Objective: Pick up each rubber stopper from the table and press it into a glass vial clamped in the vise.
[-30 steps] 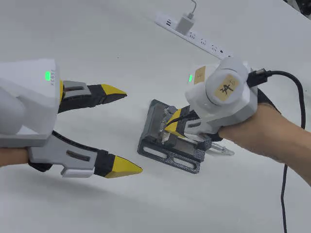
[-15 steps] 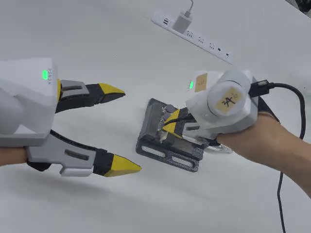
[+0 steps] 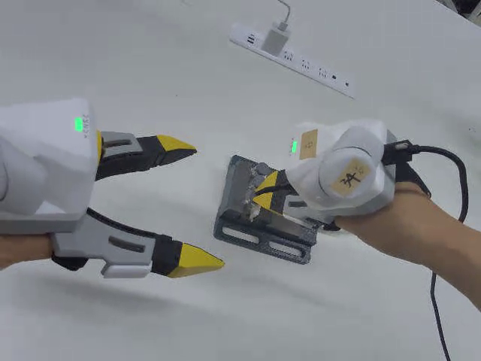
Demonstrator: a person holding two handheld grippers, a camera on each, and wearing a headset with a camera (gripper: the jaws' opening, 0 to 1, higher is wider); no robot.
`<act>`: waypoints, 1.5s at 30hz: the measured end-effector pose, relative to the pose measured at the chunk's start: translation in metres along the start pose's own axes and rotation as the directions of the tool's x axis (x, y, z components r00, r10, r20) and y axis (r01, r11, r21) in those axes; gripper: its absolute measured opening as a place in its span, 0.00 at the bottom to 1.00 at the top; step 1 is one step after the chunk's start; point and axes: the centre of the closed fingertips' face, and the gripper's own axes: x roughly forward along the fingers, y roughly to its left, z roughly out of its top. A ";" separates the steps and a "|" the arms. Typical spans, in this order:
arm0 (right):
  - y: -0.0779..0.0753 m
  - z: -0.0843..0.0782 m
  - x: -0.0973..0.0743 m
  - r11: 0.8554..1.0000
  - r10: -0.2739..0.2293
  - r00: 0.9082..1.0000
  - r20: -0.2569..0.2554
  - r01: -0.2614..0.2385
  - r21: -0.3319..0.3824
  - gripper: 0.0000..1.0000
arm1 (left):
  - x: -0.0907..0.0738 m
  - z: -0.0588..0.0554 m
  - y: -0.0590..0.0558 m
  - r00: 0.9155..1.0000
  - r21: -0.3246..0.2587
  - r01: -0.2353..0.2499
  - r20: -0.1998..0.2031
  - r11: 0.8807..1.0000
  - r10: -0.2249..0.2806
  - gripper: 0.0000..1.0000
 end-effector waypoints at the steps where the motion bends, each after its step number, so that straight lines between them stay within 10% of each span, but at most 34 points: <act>1: 0.000 0.000 0.000 1.000 -0.001 1.000 0.003 0.001 -0.001 0.00 | -0.001 0.000 -0.001 1.000 0.002 0.000 -0.002 1.000 0.000 0.78; 15: -0.002 -0.001 -0.003 0.986 -0.060 0.991 0.122 0.040 0.160 0.00 | -0.005 0.004 -0.005 0.999 0.016 -0.008 -0.035 1.000 0.008 0.77; 40: 0.000 0.000 -0.004 0.976 -0.152 0.971 0.182 0.119 0.181 0.00 | -0.010 0.020 -0.009 0.998 0.059 -0.024 -0.058 0.998 0.027 0.77; 45: -0.001 -0.001 -0.005 0.950 -0.162 0.960 0.229 0.089 0.300 0.00 | -0.012 0.020 -0.011 0.997 0.070 -0.030 -0.072 0.997 0.035 0.78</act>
